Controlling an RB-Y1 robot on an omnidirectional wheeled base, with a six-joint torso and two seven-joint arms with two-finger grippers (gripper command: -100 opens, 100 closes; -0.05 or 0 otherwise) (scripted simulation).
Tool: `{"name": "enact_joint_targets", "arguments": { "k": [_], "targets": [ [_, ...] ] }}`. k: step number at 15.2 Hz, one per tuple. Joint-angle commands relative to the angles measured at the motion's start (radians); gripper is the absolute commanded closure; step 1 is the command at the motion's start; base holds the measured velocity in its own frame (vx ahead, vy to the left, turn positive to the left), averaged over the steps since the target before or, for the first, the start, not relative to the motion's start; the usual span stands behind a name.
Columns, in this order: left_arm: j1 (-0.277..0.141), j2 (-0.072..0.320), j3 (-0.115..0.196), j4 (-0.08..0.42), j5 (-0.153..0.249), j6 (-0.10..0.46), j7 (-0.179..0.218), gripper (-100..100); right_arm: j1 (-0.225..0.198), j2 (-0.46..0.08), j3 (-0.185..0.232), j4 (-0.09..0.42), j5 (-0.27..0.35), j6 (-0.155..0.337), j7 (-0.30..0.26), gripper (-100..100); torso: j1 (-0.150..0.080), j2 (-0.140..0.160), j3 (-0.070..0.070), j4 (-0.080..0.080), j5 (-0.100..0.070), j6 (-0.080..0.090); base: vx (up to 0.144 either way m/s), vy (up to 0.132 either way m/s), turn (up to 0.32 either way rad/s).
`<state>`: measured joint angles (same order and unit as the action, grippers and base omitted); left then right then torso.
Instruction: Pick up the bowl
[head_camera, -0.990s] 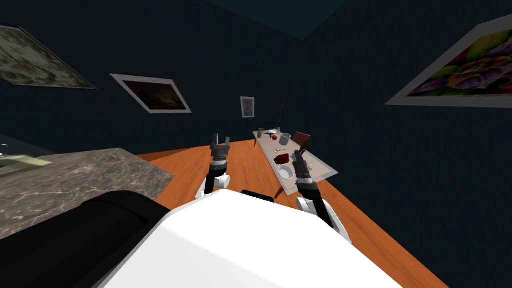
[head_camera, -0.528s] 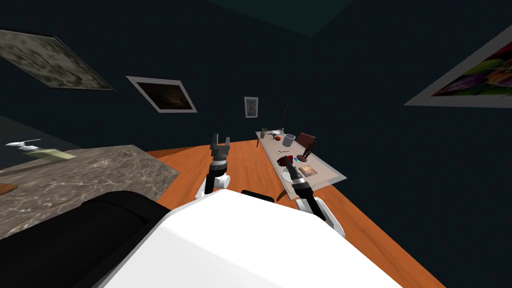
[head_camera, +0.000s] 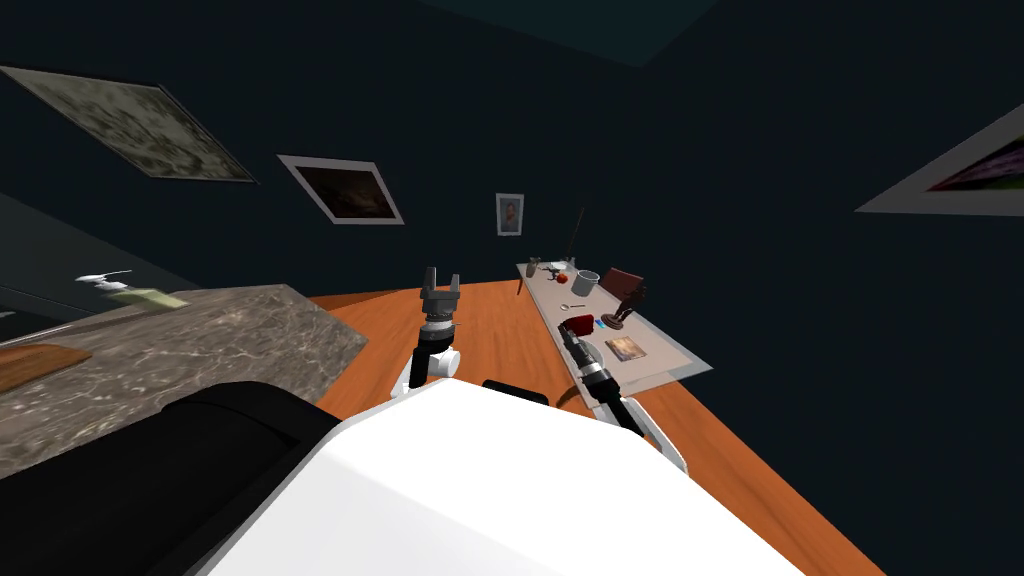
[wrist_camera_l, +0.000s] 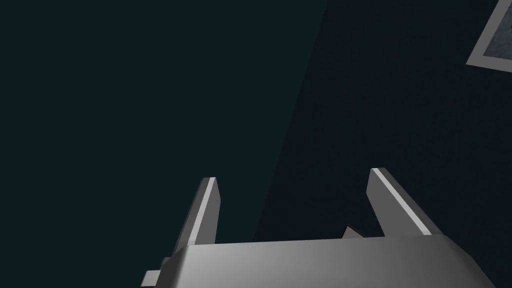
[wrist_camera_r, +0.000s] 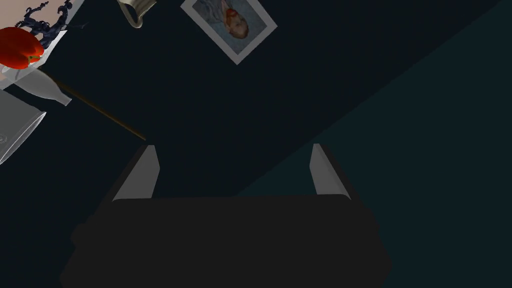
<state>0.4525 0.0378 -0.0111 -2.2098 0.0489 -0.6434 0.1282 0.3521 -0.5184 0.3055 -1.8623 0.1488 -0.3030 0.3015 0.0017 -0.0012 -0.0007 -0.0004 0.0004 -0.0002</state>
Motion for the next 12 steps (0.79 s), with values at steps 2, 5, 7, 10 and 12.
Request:
{"name": "enact_joint_targets", "arguments": {
  "k": [2, 5, 7, 10, 12],
  "targets": [
    [0.000, 0.000, 0.000, 0.000, 0.000, 0.000, 0.000, 0, -0.022, -0.053, 0.041, 0.076, 0.041, 0.028, 0.028, -100, 0.000, 0.000, 0.000, 0.000, 0.000, 0.000, 0.024, 0.031, 0.125],
    [0.000, 0.000, 0.000, 0.000, 0.000, 0.000, 0.000, 0, -0.034, -0.083, 0.065, 0.132, 0.065, 0.041, 0.045, -100, 0.001, -0.001, -0.001, 0.000, 0.000, 0.000, 0.030, 0.037, 0.111],
    [0.000, 0.000, 0.000, 0.000, 0.000, 0.000, 0.000, 0, -0.045, -0.114, 0.089, 0.180, 0.090, 0.055, 0.061, -100, 0.001, -0.001, 0.000, 0.000, 0.000, 0.000, 0.027, 0.038, 0.126],
    [0.000, 0.000, 0.000, 0.000, 0.000, 0.000, 0.000, 0, -0.056, -0.144, 0.113, 0.228, 0.114, 0.069, 0.077, -100, 0.001, -0.001, 0.000, 0.000, 0.000, 0.000, 0.027, 0.035, 0.084],
    [0.000, 0.000, 0.000, 0.000, 0.000, 0.000, 0.000, 0, -0.067, -0.173, 0.137, 0.275, 0.138, 0.082, 0.094, -100, 0.000, 0.000, 0.000, 0.000, 0.000, 0.000, 0.022, 0.027, 0.108]
  ]
}}
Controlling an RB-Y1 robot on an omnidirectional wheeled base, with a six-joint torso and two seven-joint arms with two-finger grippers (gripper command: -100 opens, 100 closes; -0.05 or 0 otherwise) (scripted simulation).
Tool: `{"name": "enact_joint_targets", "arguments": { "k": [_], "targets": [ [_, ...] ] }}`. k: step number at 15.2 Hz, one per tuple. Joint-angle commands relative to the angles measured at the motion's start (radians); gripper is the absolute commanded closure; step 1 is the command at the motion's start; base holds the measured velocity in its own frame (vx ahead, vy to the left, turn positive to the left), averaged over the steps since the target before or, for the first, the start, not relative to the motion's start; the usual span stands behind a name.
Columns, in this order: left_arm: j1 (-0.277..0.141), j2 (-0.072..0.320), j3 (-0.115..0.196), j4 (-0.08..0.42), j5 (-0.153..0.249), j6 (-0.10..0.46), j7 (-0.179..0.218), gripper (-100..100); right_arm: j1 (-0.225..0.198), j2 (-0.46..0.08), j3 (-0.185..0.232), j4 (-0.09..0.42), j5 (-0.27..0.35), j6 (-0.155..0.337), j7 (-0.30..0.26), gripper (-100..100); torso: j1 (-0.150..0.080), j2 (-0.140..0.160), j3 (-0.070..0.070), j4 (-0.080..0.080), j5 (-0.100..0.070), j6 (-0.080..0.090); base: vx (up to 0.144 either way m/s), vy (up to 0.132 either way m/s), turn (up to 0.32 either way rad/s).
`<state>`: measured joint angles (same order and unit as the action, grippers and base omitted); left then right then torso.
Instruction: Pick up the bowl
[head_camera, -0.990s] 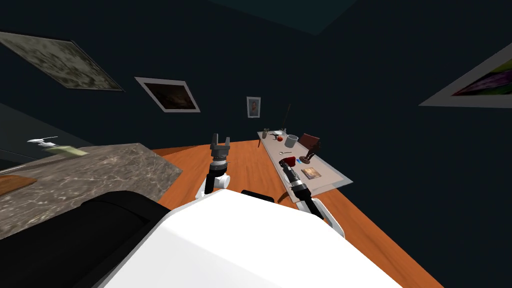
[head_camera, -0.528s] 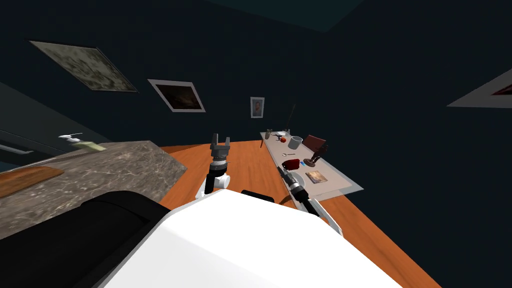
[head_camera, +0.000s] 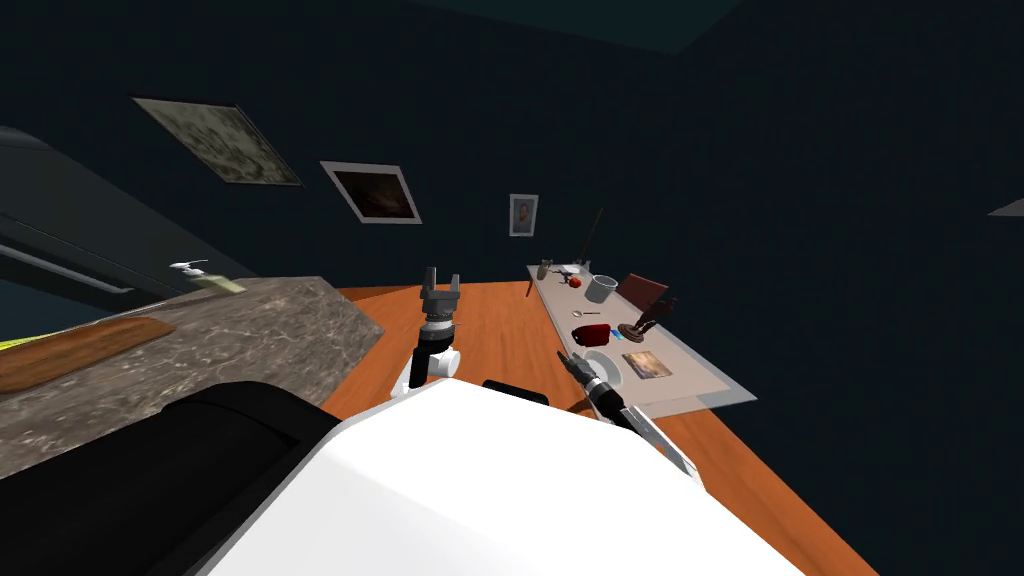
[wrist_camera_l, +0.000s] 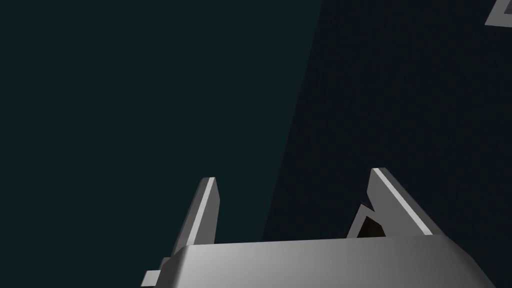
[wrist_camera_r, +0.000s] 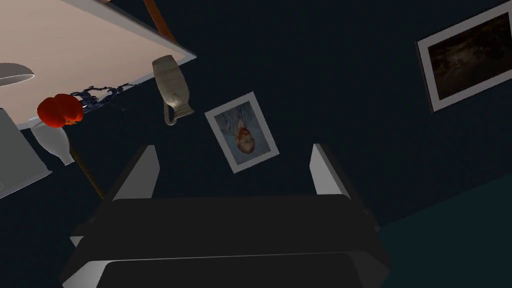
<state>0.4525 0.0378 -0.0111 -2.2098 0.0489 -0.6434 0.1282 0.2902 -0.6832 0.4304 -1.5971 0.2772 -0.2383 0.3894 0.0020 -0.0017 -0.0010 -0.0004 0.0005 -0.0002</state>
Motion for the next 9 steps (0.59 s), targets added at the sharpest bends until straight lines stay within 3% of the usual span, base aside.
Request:
{"name": "enact_joint_targets", "arguments": {
  "k": [1, 9],
  "targets": [
    [0.000, 0.000, 0.000, 0.000, 0.000, 0.000, 0.000, 0, -0.016, -0.037, 0.036, 0.050, 0.034, 0.031, 0.022, -100, 0.000, 0.000, 0.000, 0.000, 0.000, 0.000, 0.029, 0.036, 0.133],
    [0.000, 0.000, 0.000, 0.000, 0.000, 0.000, 0.000, 0, -0.056, -0.142, 0.130, 0.223, 0.126, 0.082, 0.084, -100, 0.001, 0.000, 0.000, 0.000, 0.000, 0.000, 0.031, 0.036, 0.110]
  ]
}}
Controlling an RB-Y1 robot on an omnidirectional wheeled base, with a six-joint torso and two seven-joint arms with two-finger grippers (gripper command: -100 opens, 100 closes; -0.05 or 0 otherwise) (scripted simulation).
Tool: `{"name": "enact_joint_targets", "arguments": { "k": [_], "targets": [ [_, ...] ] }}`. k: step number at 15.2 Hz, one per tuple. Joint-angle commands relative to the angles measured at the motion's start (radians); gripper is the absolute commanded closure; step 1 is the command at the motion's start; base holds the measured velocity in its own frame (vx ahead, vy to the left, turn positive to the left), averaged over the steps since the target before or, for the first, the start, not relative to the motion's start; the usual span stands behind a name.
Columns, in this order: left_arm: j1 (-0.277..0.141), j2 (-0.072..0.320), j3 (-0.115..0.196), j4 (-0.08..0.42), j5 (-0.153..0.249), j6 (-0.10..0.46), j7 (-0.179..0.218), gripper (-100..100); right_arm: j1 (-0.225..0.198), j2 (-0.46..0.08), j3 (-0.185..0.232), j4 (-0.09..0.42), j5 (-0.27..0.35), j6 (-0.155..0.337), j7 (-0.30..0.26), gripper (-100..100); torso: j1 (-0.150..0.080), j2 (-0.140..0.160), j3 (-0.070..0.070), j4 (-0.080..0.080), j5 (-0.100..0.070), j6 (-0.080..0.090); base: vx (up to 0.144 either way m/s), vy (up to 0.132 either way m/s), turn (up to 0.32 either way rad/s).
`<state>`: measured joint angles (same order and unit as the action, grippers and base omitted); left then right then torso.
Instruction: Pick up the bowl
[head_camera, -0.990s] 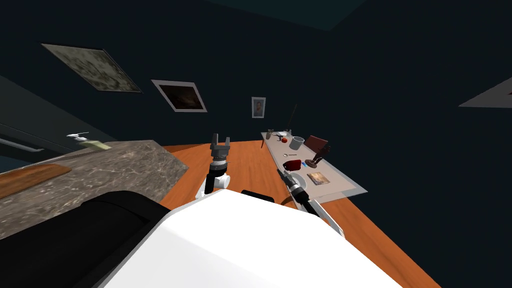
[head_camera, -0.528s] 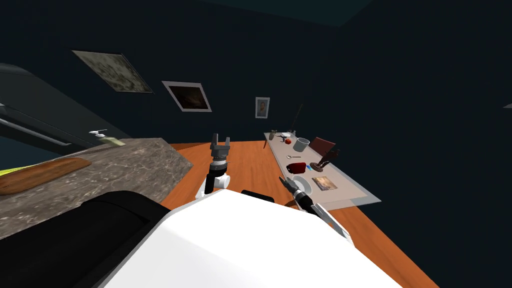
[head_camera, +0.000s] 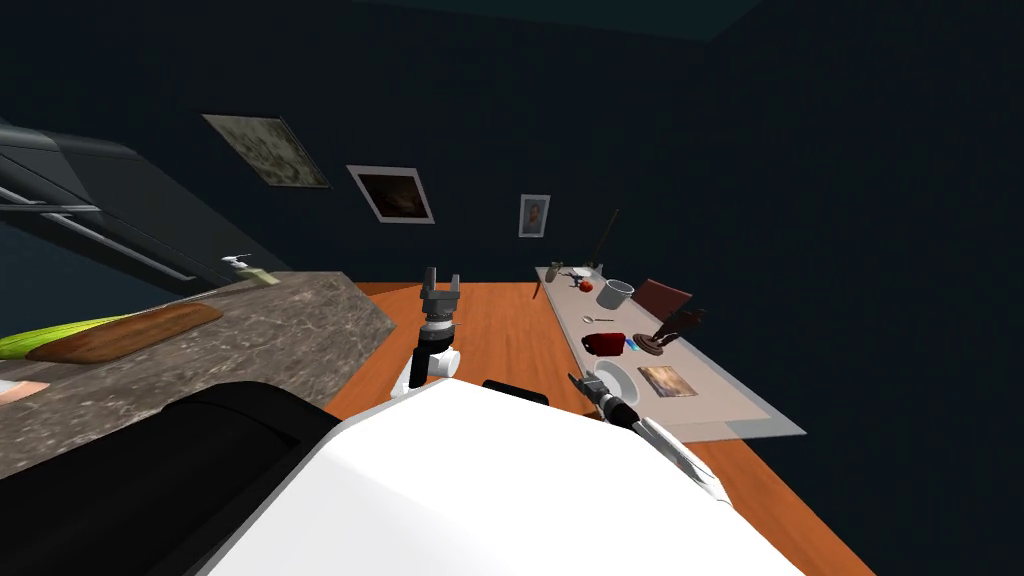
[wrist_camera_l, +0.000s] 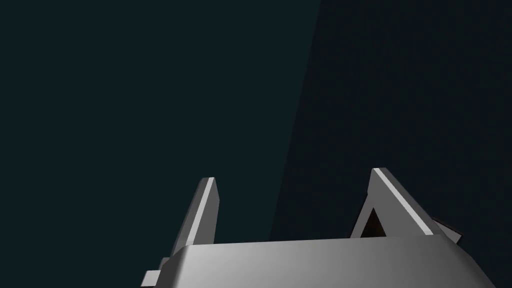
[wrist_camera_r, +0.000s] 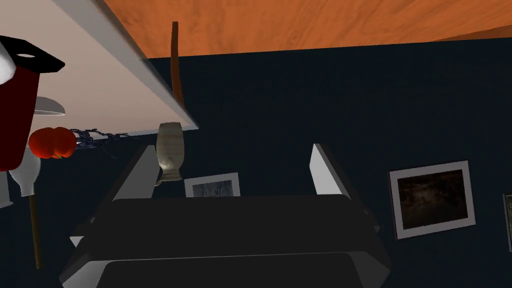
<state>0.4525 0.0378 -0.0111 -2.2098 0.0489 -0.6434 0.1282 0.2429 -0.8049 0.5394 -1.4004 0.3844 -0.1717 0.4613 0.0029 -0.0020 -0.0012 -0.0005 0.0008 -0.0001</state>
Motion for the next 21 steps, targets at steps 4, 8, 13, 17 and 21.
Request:
{"name": "enact_joint_targets", "arguments": {
  "k": [4, 8, 13, 17, 21],
  "targets": [
    [0.000, 0.000, 0.000, 0.000, 0.000, 0.000, 0.000, 0, -0.026, -0.067, 0.065, 0.108, 0.061, 0.039, 0.041, -100, 0.000, 0.000, 0.000, 0.000, 0.000, 0.000, 0.029, 0.035, 0.109],
    [0.000, 0.000, 0.000, 0.000, 0.000, 0.000, 0.000, 0, -0.034, -0.087, 0.086, 0.164, 0.080, 0.049, 0.054, -100, 0.000, 0.001, 0.001, 0.000, 0.000, 0.000, 0.022, 0.025, 0.069],
    [0.000, 0.000, 0.000, 0.000, 0.000, 0.000, 0.000, 0, -0.048, -0.124, 0.126, 0.237, 0.117, 0.069, 0.079, -100, 0.000, 0.001, 0.000, 0.000, 0.000, 0.000, 0.023, 0.030, 0.079],
    [0.000, 0.000, 0.000, 0.000, 0.000, 0.000, 0.000, 0, -0.062, -0.166, 0.180, 0.327, 0.163, 0.093, 0.109, -100, 0.000, 0.001, 0.001, 0.000, 0.000, 0.000, 0.021, 0.032, 0.091],
    [0.000, 0.000, 0.000, 0.000, 0.000, 0.000, 0.000, 0, -0.071, -0.193, 0.220, 0.393, 0.195, 0.110, 0.131, -100, 0.002, 0.000, 0.000, 0.000, 0.000, 0.000, 0.030, 0.051, 0.109]
  ]
}}
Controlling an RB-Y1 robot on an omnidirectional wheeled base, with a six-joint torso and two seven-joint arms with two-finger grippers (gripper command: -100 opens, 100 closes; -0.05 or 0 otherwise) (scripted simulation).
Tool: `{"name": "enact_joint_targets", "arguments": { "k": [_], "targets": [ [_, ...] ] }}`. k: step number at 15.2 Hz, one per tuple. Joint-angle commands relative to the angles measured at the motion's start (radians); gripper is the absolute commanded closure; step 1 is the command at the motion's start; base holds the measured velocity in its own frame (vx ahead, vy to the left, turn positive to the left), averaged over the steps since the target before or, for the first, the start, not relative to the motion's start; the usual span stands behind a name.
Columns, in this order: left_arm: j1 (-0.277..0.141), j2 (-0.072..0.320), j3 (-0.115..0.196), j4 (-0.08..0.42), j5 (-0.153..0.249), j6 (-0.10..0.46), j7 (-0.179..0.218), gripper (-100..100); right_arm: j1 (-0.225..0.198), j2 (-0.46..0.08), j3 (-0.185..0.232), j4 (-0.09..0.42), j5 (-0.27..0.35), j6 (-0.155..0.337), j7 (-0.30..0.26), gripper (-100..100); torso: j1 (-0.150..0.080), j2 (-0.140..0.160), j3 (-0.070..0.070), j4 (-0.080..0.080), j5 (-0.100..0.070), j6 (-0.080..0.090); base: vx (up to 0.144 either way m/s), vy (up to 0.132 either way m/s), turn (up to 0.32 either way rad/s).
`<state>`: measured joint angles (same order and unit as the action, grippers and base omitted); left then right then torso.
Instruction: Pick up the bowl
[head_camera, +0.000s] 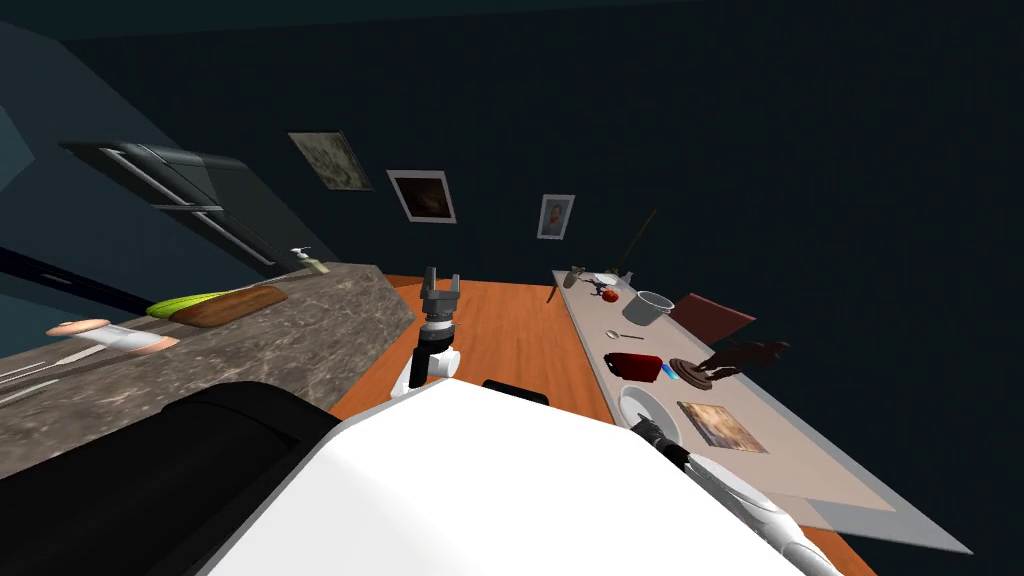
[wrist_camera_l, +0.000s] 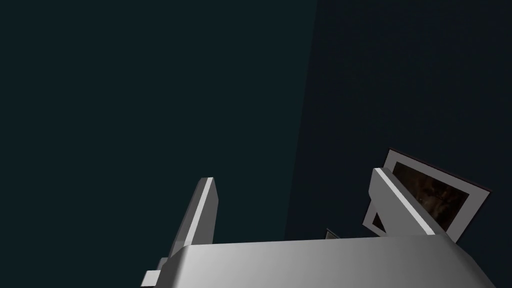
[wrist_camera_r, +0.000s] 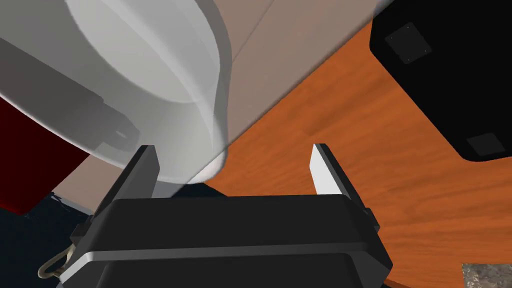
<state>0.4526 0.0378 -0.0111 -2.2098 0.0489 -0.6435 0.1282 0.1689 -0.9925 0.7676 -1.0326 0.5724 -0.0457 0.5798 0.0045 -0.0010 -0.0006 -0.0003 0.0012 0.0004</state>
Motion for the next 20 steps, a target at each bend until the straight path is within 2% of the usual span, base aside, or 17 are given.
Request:
{"name": "enact_joint_targets", "arguments": {
  "k": [1, 3, 4, 8, 9, 10, 11, 15, 16, 19, 20],
  "targets": [
    [0.000, 0.000, 0.000, 0.000, 0.000, 0.000, 0.000, 0, 0.002, -0.011, 0.002, 0.040, 0.015, -0.013, 0.017, -100, 0.000, 0.000, 0.000, 0.000, 0.000, 0.000, 0.015, 0.033, 0.024],
    [0.000, 0.000, 0.000, 0.000, 0.000, 0.000, 0.000, 0, 0.000, -0.018, 0.015, 0.059, 0.025, -0.008, 0.024, -100, -0.001, 0.001, 0.000, 0.000, 0.000, 0.000, 0.014, 0.028, 0.050],
    [0.000, 0.000, 0.000, 0.000, 0.000, 0.000, 0.000, 0, -0.004, -0.022, 0.021, 0.037, 0.014, -0.002, 0.012, -100, -0.001, 0.001, 0.000, 0.000, 0.000, 0.000, 0.007, 0.013, 0.021],
    [0.000, 0.000, 0.000, 0.000, 0.000, 0.000, 0.000, 0, -0.018, 0.050, 0.017, 0.090, 0.022, 0.025, 0.020, -100, -0.007, 0.002, 0.001, 0.001, -0.002, 0.000, -0.012, -0.059, 0.106],
    [0.000, 0.000, 0.000, 0.000, 0.000, 0.000, 0.000, 0, -0.020, 0.060, 0.017, 0.097, 0.023, 0.028, 0.022, -100, -0.009, 0.003, 0.002, 0.001, -0.002, 0.000, -0.019, -0.093, 0.082],
    [0.000, 0.000, 0.000, 0.000, 0.000, 0.000, 0.000, 0, -0.018, 0.042, 0.021, 0.083, 0.020, 0.024, 0.017, -100, -0.010, 0.003, 0.002, 0.001, -0.002, 0.000, -0.007, -0.052, 0.031],
    [0.000, 0.000, 0.000, 0.000, 0.000, 0.000, 0.000, 0, -0.019, 0.045, 0.020, 0.087, 0.021, 0.025, 0.018, 100, -0.009, 0.003, 0.002, 0.001, -0.002, 0.000, -0.003, -0.020, 0.004],
    [0.000, 0.000, 0.000, 0.000, 0.000, 0.000, 0.000, 0, -0.019, 0.045, 0.020, 0.086, 0.020, 0.025, 0.017, 100, -0.004, 0.002, 0.001, 0.000, -0.001, -0.001, 0.000, -0.002, 0.000],
    [0.000, 0.000, 0.000, 0.000, 0.000, 0.000, 0.000, 0, -0.012, 0.013, 0.020, 0.065, 0.018, 0.011, 0.016, 100, -0.004, 0.002, 0.001, 0.000, -0.001, -0.001, 0.014, 0.044, -0.103],
    [0.000, 0.000, 0.000, 0.000, 0.000, 0.000, 0.000, 0, -0.005, -0.025, 0.023, 0.039, 0.014, -0.002, 0.012, 100, 0.003, 0.001, 0.001, 0.000, 0.002, 0.000, 0.017, 0.094, -0.147],
    [0.000, 0.000, 0.000, 0.000, 0.000, 0.000, 0.000, 0, -0.004, -0.007, 0.018, 0.051, 0.018, 0.005, 0.016, 100, 0.004, 0.001, 0.001, 0.000, 0.002, 0.000, 0.004, 0.053, -0.035]
  ]
}}
